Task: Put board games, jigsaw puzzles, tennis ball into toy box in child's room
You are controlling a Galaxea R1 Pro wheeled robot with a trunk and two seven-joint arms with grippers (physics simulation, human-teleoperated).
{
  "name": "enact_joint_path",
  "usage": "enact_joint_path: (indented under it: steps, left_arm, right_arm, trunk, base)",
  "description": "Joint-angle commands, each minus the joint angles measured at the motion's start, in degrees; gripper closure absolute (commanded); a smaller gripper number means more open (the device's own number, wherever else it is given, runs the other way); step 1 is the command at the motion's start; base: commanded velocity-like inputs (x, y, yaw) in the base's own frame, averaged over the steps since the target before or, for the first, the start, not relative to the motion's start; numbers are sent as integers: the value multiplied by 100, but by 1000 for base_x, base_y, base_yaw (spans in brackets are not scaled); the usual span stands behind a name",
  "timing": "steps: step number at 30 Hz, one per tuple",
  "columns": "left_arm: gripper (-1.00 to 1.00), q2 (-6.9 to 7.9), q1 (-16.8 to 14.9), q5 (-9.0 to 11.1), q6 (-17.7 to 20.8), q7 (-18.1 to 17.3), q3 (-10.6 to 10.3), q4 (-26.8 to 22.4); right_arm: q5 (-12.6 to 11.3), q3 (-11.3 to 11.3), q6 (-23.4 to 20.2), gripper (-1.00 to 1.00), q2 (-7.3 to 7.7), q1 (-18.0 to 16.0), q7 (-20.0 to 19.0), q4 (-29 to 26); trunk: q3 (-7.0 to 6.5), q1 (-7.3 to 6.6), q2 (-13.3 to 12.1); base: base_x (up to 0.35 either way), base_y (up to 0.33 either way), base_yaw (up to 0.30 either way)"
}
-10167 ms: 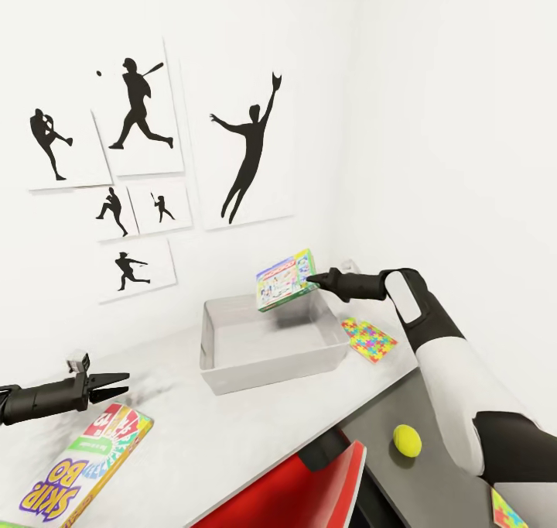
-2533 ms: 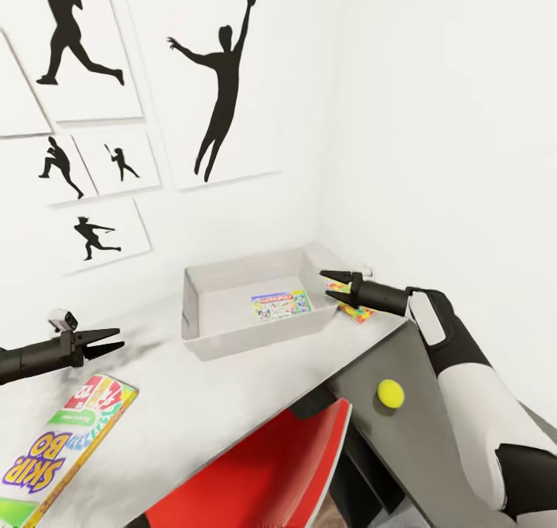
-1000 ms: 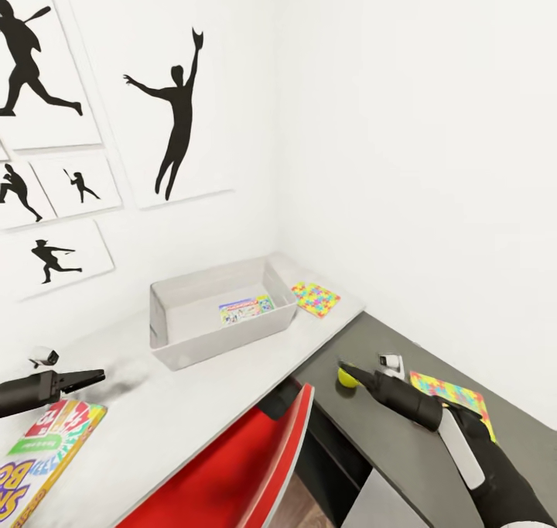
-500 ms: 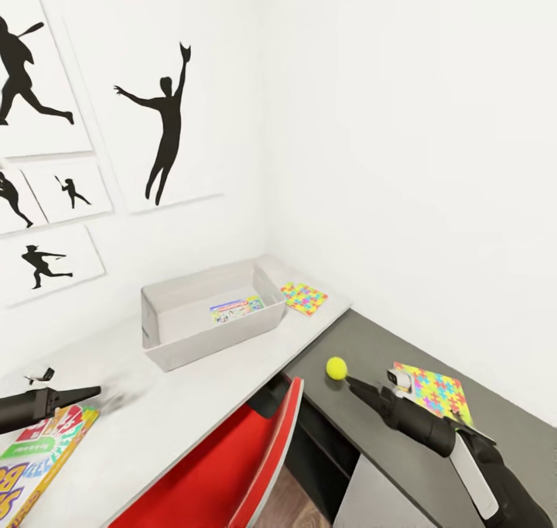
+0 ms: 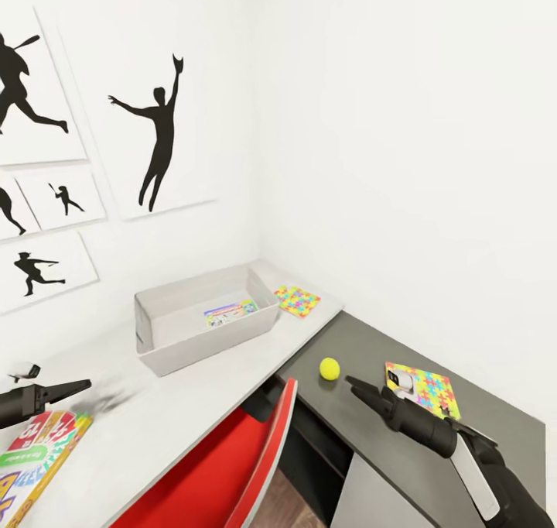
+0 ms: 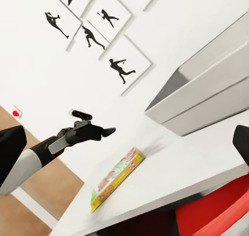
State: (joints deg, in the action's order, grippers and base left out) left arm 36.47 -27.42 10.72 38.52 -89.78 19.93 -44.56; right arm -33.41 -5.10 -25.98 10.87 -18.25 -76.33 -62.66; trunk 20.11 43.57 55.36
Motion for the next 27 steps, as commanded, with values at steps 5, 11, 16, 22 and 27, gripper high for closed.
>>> enact_joint_path:
  steps: [5, 11, 16, 22, 27]
  left_arm:
    - [-100, 1, 0, -4, 60, -22, 23, 0]
    - [-100, 4, 4, -7, 58, -22, 27, 0]
    - [-100, 1, 35, -8, 52, -22, 28, -5]
    - [-100, 1, 55, -8, 55, -22, 34, -21]
    - [-100, 0, 60, -5, 58, -22, 36, -25]
  right_arm:
    - [-28, -5, -52, -100, 2, -3, -6, -56]
    - [-36, -19, -52, -100, 2, -3, -5, -67]
    - [-35, -24, -49, -100, 2, -2, -14, -70]
    - [-33, -39, -55, -100, 10, -3, -2, -70]
    - [-35, -155, -67, -100, 25, -3, 19, -69]
  trunk:
    - [-38, 1, 5]
    - [-92, 1, 5]
    - [-137, 1, 5]
    - [-178, 1, 5]
    - [-189, 1, 5]
  base:
    - [-2, 1, -78]
    - [-43, 0, -78]
    - [-115, 0, -76]
    - [-182, 0, -39]
    - [-91, 0, -10]
